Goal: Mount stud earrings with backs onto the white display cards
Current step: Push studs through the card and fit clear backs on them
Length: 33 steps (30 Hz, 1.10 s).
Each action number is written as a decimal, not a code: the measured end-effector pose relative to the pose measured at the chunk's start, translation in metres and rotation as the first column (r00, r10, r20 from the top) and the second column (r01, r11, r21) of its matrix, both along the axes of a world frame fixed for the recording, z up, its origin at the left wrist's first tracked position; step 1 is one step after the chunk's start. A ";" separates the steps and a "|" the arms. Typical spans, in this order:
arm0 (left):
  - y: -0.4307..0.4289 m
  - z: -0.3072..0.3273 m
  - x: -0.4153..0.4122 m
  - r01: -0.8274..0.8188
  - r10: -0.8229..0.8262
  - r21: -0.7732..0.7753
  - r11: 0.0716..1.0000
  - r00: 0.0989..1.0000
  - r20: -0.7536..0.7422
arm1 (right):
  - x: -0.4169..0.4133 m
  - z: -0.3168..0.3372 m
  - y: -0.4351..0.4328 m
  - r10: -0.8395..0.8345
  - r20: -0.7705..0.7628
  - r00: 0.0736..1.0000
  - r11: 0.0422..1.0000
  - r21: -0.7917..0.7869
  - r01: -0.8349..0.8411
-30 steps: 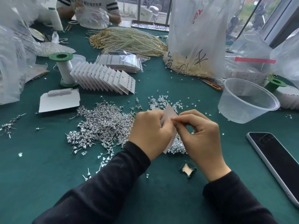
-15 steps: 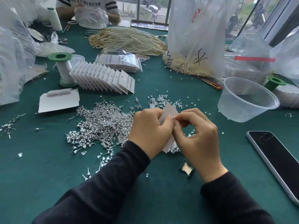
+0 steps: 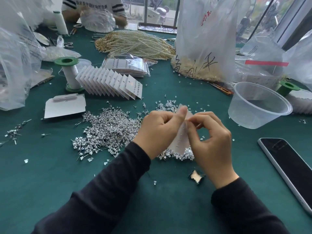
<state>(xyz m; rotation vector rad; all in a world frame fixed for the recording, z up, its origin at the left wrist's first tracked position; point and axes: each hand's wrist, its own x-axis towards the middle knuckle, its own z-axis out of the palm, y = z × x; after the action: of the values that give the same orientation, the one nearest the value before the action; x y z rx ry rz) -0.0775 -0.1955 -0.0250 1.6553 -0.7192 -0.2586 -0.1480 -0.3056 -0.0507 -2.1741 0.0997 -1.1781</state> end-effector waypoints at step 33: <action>0.026 -0.020 0.022 -0.116 -0.220 0.623 0.773 0.873 0.435 | -0.002 0.006 -0.020 0.436 0.248 0.865 0.056 0.952 -0.301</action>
<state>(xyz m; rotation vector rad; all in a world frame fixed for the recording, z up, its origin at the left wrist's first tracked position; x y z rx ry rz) -0.0552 -0.1692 -0.0449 2.4048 -1.1507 -0.1221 -0.1499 -0.3259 -0.0446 -0.8884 0.2525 -0.3637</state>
